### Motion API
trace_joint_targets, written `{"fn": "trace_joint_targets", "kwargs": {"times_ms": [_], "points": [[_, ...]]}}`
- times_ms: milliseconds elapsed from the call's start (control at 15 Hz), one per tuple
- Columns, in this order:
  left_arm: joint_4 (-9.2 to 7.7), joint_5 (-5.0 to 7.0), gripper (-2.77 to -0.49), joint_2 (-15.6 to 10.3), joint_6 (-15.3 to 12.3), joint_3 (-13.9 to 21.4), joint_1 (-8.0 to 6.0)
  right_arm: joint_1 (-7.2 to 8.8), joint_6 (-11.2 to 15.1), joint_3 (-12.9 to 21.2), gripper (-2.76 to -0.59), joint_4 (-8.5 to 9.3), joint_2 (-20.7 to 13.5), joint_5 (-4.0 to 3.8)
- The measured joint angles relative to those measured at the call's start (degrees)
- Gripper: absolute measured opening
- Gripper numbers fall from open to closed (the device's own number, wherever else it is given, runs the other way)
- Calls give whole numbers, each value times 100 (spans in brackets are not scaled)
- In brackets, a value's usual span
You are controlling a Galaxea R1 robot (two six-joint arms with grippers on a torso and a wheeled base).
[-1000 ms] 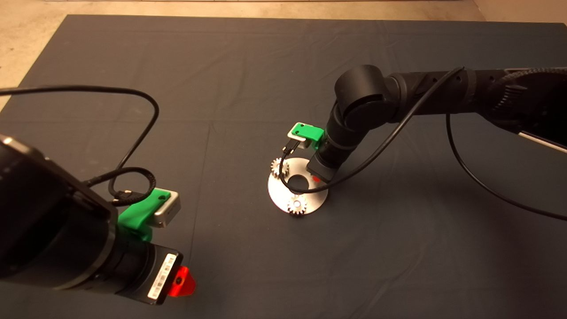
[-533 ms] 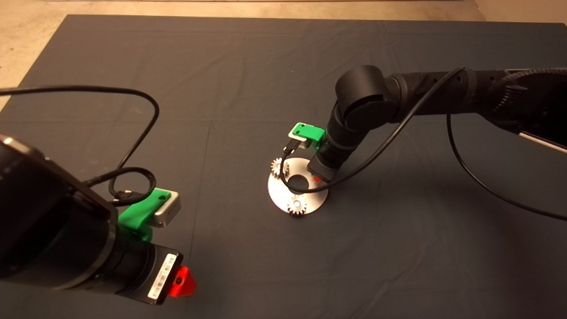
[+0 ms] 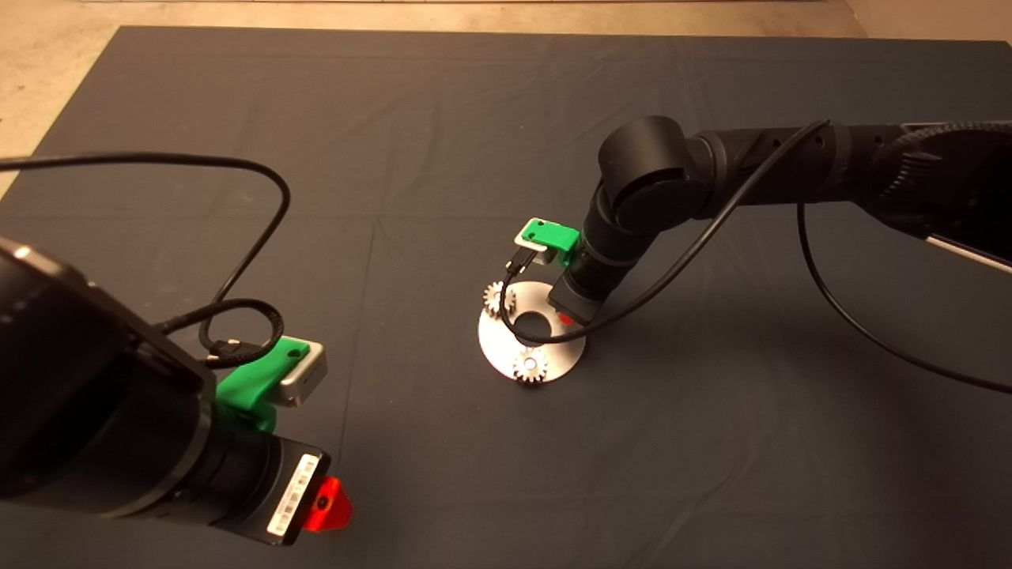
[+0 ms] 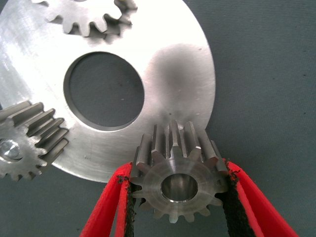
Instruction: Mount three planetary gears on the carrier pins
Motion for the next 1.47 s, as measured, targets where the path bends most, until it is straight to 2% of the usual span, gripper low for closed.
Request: {"fn": "trace_joint_targets", "kwargs": {"times_ms": [1267, 1467], "points": [[-2, 0, -77, 9, 0, 0, 0, -5, 9, -73, -239, -47, 6, 16], [-6, 0, -77, 9, 0, 0, 0, -16, 13, -70, -239, -55, 17, -6]]}}
